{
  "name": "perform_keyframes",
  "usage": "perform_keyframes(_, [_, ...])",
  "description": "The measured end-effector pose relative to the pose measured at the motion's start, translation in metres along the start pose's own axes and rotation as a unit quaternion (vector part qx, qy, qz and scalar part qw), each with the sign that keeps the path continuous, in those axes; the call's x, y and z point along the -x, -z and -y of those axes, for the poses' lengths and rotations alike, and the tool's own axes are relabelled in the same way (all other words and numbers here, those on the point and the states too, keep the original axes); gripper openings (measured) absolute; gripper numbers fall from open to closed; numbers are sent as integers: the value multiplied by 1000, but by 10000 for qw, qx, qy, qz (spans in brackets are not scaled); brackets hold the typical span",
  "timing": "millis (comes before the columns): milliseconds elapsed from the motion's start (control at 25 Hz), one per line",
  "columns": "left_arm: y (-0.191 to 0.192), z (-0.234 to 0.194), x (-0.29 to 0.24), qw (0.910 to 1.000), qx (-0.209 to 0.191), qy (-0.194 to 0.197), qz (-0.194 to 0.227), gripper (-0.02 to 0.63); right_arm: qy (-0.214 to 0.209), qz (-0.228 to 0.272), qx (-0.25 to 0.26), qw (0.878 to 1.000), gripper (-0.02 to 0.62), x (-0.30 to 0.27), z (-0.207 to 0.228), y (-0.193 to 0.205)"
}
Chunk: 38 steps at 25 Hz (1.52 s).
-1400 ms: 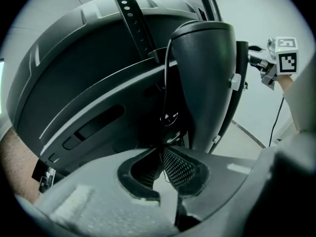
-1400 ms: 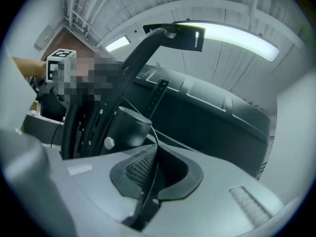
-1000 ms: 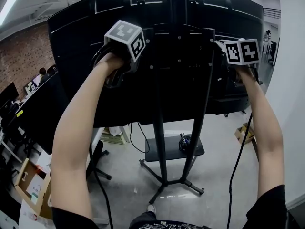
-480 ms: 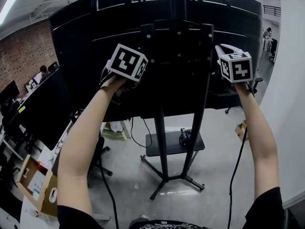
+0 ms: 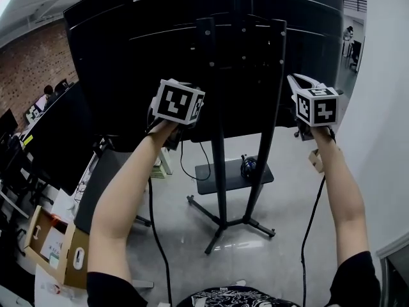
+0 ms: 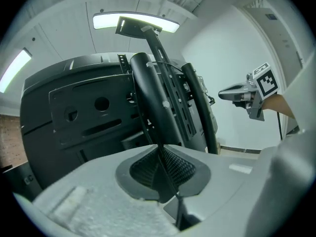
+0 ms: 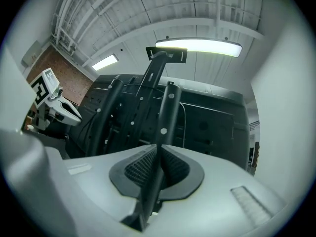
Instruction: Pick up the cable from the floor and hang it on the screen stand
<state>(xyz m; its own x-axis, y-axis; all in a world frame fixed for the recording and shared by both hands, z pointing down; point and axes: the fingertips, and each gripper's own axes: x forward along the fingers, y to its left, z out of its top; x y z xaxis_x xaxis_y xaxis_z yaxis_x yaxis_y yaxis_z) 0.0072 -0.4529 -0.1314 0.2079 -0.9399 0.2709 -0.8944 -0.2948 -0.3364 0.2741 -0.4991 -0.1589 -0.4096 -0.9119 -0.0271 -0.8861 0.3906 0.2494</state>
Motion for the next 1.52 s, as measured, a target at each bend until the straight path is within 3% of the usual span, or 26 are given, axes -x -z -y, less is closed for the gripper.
perform_keyframes(360, [57, 83, 53, 9950, 480, 839, 235, 36, -243, -241, -375, 9987, 6, 68, -100, 41])
perform_keyframes(440, [67, 101, 67, 9933, 597, 929, 342, 6, -342, -272, -493, 9978, 6, 82, -123, 48])
perform_keyframes(800, [108, 165, 116, 9877, 782, 1183, 655, 2, -737, -455, -1011, 9911, 6, 145, -212, 81])
perform_keyframes(1160, [142, 199, 144, 9838, 1031, 1326, 623, 2, -753, -636, -1146, 9885, 6, 185, -254, 109])
perform_keyframes(1520, [143, 204, 154, 9814, 1133, 1379, 713, 2, -798, -682, -1110, 9883, 6, 194, -269, 110])
